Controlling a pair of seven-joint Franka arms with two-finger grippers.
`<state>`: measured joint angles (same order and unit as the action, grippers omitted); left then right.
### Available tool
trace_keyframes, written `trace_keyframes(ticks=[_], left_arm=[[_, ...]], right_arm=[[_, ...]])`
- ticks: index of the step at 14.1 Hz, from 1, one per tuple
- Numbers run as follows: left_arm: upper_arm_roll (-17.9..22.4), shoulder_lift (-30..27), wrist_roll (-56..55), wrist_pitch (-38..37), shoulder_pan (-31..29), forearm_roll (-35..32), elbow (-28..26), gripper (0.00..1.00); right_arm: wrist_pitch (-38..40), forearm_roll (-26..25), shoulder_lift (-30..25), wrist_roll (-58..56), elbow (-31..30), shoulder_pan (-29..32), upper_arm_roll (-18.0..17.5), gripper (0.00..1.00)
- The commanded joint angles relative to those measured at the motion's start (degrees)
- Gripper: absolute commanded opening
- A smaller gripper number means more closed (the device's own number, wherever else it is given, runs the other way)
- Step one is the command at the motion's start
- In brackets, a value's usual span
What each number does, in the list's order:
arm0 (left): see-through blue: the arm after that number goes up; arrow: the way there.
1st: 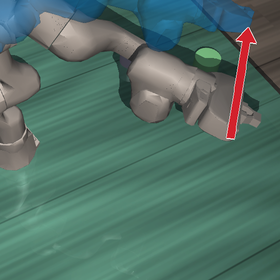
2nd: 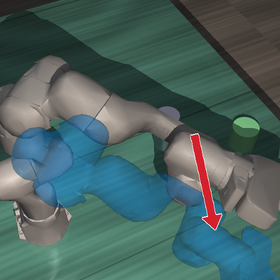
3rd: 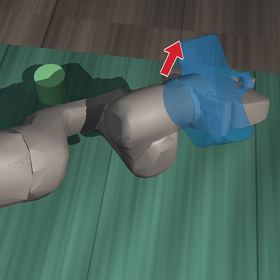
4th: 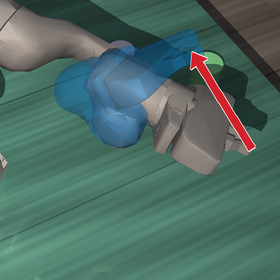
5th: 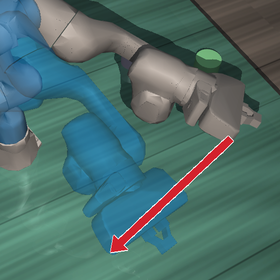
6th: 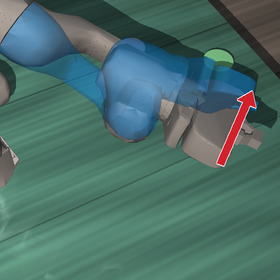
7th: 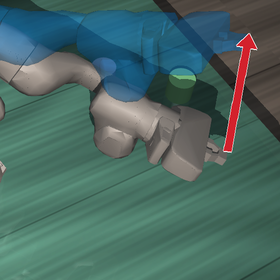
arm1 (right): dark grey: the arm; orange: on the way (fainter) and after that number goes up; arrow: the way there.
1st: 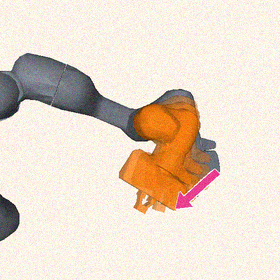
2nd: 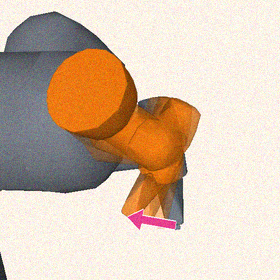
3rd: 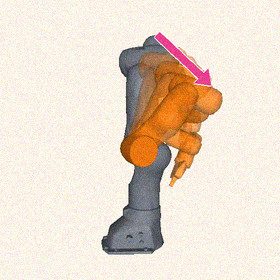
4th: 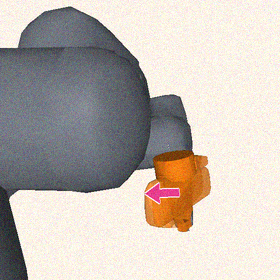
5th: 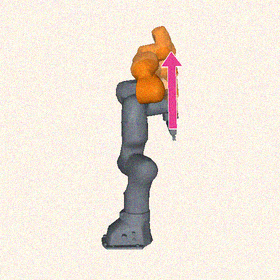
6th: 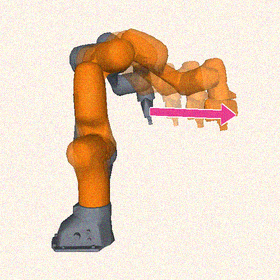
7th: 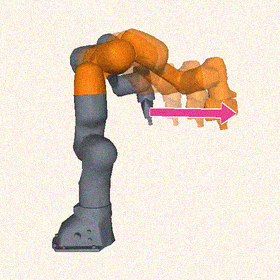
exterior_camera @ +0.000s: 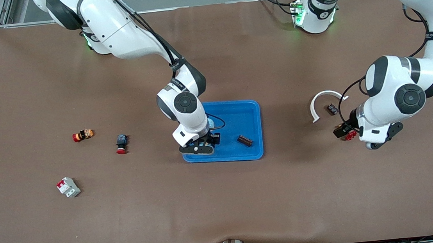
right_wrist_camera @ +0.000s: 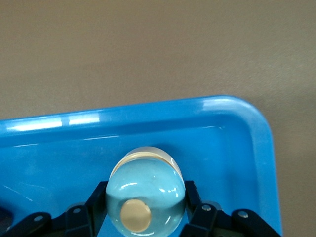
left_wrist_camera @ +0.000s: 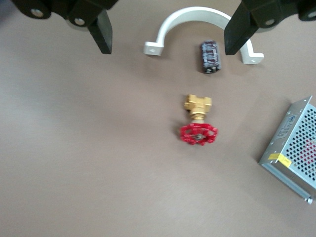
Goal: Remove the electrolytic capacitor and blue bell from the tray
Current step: 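Lift the bell with the right gripper while the left gripper reaches the capacitor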
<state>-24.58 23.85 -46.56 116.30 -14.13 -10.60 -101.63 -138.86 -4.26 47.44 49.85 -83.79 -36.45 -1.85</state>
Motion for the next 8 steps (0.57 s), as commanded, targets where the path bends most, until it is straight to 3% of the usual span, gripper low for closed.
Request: trace_keyframes(ticks=[1, 6, 8], left_arm=[[0.0, 2.0, -7.0, -1.5, 4.8, 2.1, 3.9, 1.00], [0.0, 7.2, -21.5, -0.8, 13.4, 2.1, 10.0, 1.00], [0.0, 9.6, -26.6, -0.5, 16.8, 2.0, 12.3, 1.00]], right_arm=[[5.0, -1.2, -2.7, 0.1, 0.9, 1.5, -0.5, 0.47], [16.9, -0.1, -7.4, -10.4, 3.7, 6.4, -1.1, 0.47], [18.2, 3.3, -9.1, -17.7, 3.7, 9.2, -1.1, 0.47]])
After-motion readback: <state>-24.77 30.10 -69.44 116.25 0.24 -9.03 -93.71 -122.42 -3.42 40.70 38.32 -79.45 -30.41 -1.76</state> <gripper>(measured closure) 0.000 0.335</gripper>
